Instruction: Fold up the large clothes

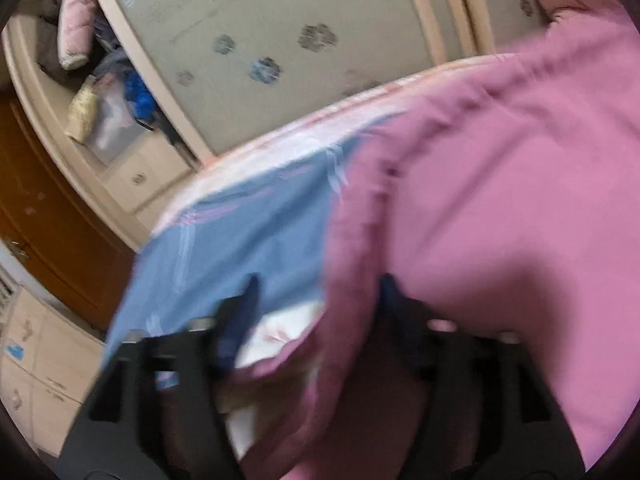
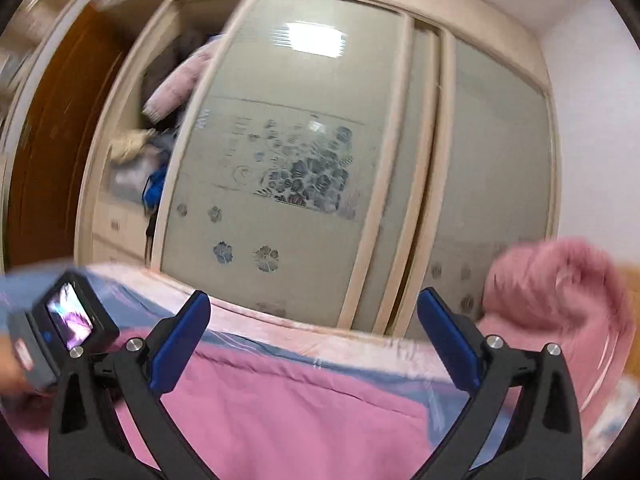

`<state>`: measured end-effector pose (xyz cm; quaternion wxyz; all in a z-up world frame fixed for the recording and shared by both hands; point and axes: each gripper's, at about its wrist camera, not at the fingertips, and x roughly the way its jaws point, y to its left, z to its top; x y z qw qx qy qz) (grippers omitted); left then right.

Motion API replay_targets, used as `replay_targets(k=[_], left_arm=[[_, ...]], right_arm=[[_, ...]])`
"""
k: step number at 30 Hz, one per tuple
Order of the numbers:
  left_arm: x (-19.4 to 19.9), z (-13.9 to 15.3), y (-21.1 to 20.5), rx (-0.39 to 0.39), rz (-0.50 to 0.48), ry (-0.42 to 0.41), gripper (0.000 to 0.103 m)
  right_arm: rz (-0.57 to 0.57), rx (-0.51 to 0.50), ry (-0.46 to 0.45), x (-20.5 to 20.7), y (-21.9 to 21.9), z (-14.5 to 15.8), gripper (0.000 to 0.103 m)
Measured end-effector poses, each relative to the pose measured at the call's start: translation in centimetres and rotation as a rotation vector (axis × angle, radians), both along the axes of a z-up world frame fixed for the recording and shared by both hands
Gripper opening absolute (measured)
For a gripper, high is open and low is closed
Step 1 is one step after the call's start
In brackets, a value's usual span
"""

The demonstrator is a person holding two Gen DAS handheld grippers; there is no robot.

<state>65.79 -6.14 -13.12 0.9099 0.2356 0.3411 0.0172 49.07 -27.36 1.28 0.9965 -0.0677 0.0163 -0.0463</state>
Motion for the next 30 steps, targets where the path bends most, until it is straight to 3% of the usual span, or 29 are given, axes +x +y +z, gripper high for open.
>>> replay_targets(k=[1,3,8,10,13,16,19,22,26,30], left_arm=[[0.3,0.7,0.5,0.011,0.02,-0.036,0.092],[1.1,2.1,1.8,0.005,0.049,-0.077,0.098],[2.0,7.4,6.1,-0.002,0.241,-0.256,0.101],[0.7,9.3,8.0,-0.059,0.305,-0.341,0.101],[-0.5,9.5,8.3,-0.217,0.213,-0.274,0.101],[-0.8,7.5,4.8,-0.235,0.074,-0.156,0.101],[-0.3,4.4,0.2,-0.34,-0.046,-0.01,0.101],[1.3,1.4,-2.3,-0.287,0.005,-0.035,0.099],[4.3,-1.5,-2.6,-0.316,0.025,0.021,0.101],[5.4,-3.8,-2.7,-0.339,0.028,0.024,0.101]], right_arm=[[0.004,0.045,0.028,0.3,-0.8,-0.1,0.102],[0.035,0.113,0.194,2.2,-1.8,-1.6,0.102],[0.011,0.13,0.466,6.0,-1.8,-8.5,0.102],[0.007,0.159,0.517,6.6,-1.8,-10.6,0.102],[-0.021,0.166,0.526,8.3,-1.6,-12.5,0.102],[0.005,0.225,0.506,9.6,-0.3,-12.2,0.102],[0.022,0.195,0.494,11.9,2.3,-11.8,0.102],[-0.069,0.136,0.567,15.1,3.1,-13.6,0.102],[-0.04,0.23,0.657,17.8,0.7,-17.0,0.102],[-0.028,0.275,0.654,18.7,0.0,-19.2,0.102]])
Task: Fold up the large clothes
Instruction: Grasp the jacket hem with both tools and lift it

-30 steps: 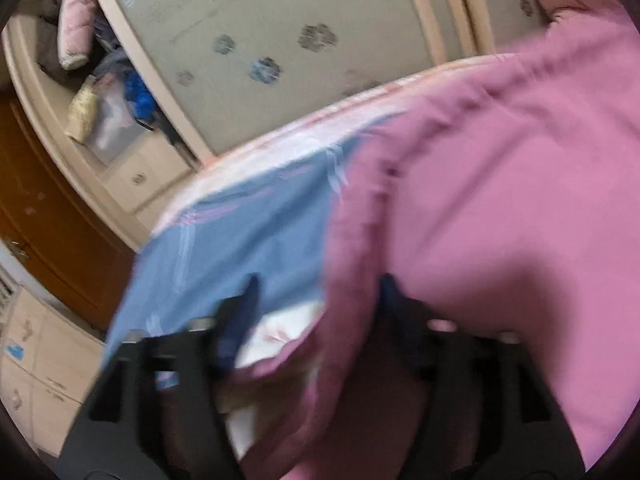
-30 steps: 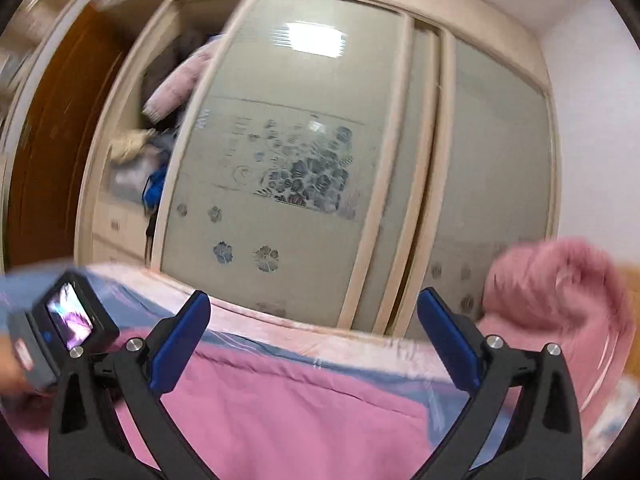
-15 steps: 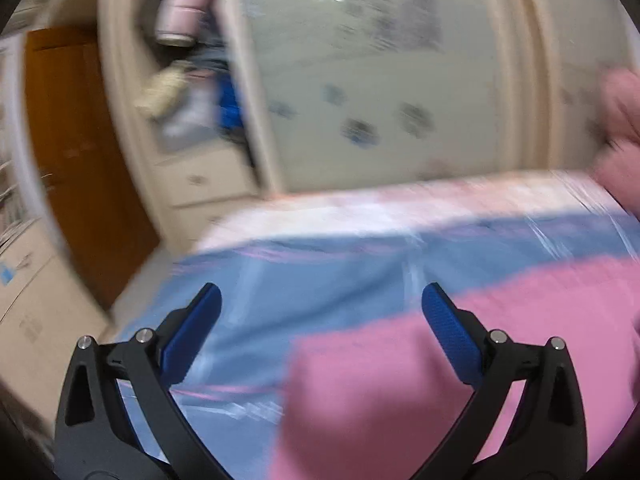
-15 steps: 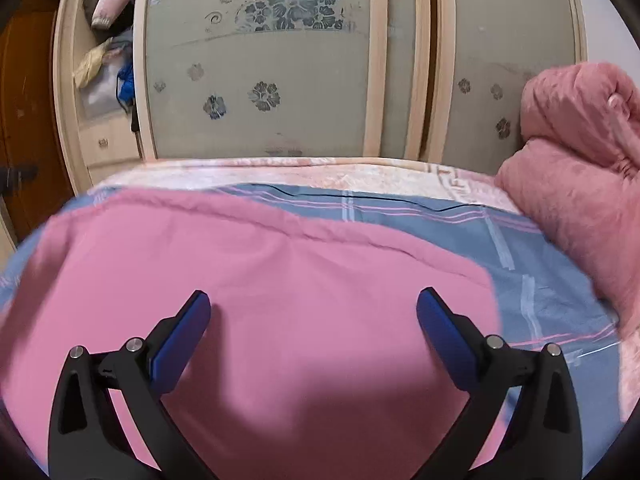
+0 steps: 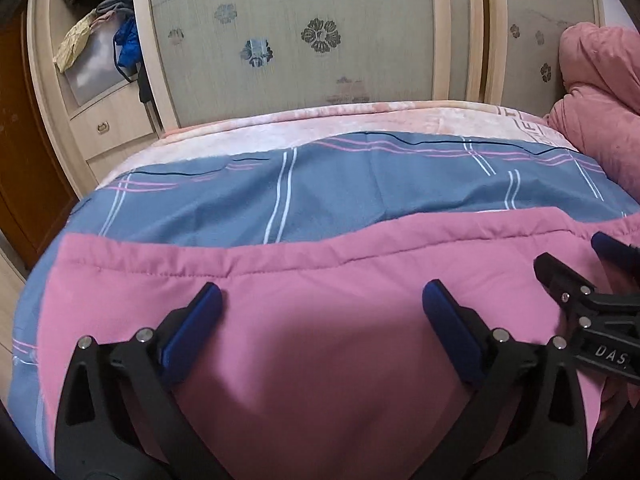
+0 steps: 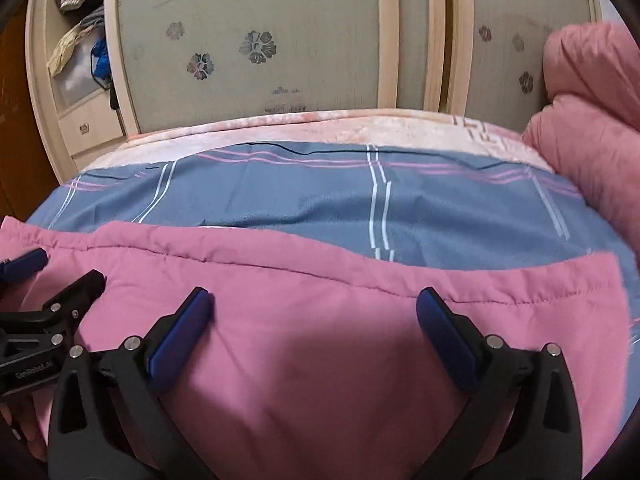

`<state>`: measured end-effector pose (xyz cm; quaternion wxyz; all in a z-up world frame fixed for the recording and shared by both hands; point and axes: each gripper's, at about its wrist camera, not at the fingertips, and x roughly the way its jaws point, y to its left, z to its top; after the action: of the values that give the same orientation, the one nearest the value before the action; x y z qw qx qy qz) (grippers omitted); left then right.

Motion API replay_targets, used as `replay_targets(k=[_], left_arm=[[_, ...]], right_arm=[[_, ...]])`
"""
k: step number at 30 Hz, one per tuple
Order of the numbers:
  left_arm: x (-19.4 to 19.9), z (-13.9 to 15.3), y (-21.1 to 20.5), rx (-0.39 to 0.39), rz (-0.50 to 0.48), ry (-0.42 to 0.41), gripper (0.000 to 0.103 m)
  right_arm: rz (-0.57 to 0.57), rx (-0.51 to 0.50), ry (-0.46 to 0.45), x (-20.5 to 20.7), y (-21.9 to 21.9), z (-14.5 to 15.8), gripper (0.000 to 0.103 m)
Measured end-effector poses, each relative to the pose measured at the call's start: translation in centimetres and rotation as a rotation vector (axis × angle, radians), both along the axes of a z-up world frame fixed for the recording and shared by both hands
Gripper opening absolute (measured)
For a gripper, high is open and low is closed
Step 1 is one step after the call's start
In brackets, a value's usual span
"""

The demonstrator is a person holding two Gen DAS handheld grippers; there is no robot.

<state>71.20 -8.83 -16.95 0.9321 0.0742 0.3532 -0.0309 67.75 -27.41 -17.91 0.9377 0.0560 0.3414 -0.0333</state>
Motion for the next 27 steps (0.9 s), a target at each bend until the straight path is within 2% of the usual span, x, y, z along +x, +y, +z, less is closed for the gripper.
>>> replay_targets(k=[8,18,20,22,23,25,27], left_arm=[[-0.1,-1.9,0.6,-0.041,0.005,-0.049,0.101],[-0.2,-1.5,0.8,-0.042,0.01,-0.056,0.101],[-0.9,-0.9,1.0,-0.048,0.014,-0.069,0.101],[-2.4,0.5,1.1,-0.034,0.022,-0.109,0.101],[-4.4,1.9,1.3,-0.014,0.044,-0.164,0.101],[-9.1,4.1,1.6,-0.009,0.031,-0.249,0.101],[-16.5,5.9,2.0,0.017,-0.003,-0.306,0.101]], right_arm=[[0.002,0.021,-0.027,0.4,0.2,-1.8,0.102],[0.017,0.069,0.001,1.1,-0.4,-2.6,0.102],[0.028,0.103,0.008,0.9,-0.8,-2.2,0.102],[0.011,0.138,-0.017,-1.0,-1.4,-0.5,0.102],[-0.017,0.159,-0.069,-2.9,-1.8,0.6,0.102],[-0.022,0.271,-0.207,-9.0,-2.5,2.9,0.102],[0.022,0.322,-0.238,-16.0,-2.4,3.9,0.102]])
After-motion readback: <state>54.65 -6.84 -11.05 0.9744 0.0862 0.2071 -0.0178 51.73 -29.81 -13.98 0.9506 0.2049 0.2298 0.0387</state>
